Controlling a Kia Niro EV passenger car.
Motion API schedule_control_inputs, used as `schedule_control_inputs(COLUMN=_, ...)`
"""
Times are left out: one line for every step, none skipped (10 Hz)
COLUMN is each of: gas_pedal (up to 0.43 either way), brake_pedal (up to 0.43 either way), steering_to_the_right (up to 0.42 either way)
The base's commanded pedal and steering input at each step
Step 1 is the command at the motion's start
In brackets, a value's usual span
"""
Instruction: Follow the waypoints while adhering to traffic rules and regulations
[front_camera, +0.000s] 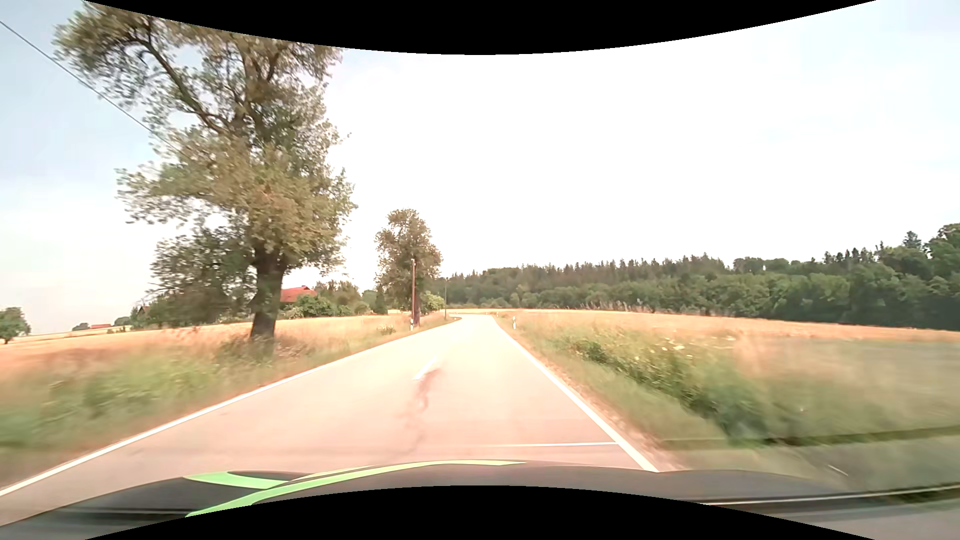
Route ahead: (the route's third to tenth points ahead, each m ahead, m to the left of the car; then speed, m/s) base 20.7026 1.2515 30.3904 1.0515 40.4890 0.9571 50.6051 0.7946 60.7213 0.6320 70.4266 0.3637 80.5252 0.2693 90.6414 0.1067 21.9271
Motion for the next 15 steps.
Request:
schedule_control_inputs(gas_pedal=0.26, brake_pedal=0.0, steering_to_the_right=0.005)
schedule_control_inputs(gas_pedal=0.248, brake_pedal=0.0, steering_to_the_right=0.004)
schedule_control_inputs(gas_pedal=0.228, brake_pedal=0.0, steering_to_the_right=0.003)
schedule_control_inputs(gas_pedal=0.22, brake_pedal=0.0, steering_to_the_right=0.002)
schedule_control_inputs(gas_pedal=0.22, brake_pedal=0.0, steering_to_the_right=0.002)
schedule_control_inputs(gas_pedal=0.209, brake_pedal=0.0, steering_to_the_right=0.002)
schedule_control_inputs(gas_pedal=0.197, brake_pedal=0.0, steering_to_the_right=0.002)
schedule_control_inputs(gas_pedal=0.169, brake_pedal=0.0, steering_to_the_right=0.002)
schedule_control_inputs(gas_pedal=0.157, brake_pedal=0.0, steering_to_the_right=0.002)
schedule_control_inputs(gas_pedal=0.13, brake_pedal=0.0, steering_to_the_right=0.002)
schedule_control_inputs(gas_pedal=0.087, brake_pedal=0.0, steering_to_the_right=0.002)
schedule_control_inputs(gas_pedal=0.059, brake_pedal=0.0, steering_to_the_right=0.002)
schedule_control_inputs(gas_pedal=0.059, brake_pedal=0.0, steering_to_the_right=0.003)
schedule_control_inputs(gas_pedal=0.059, brake_pedal=0.0, steering_to_the_right=0.003)
schedule_control_inputs(gas_pedal=0.059, brake_pedal=0.0, steering_to_the_right=0.003)
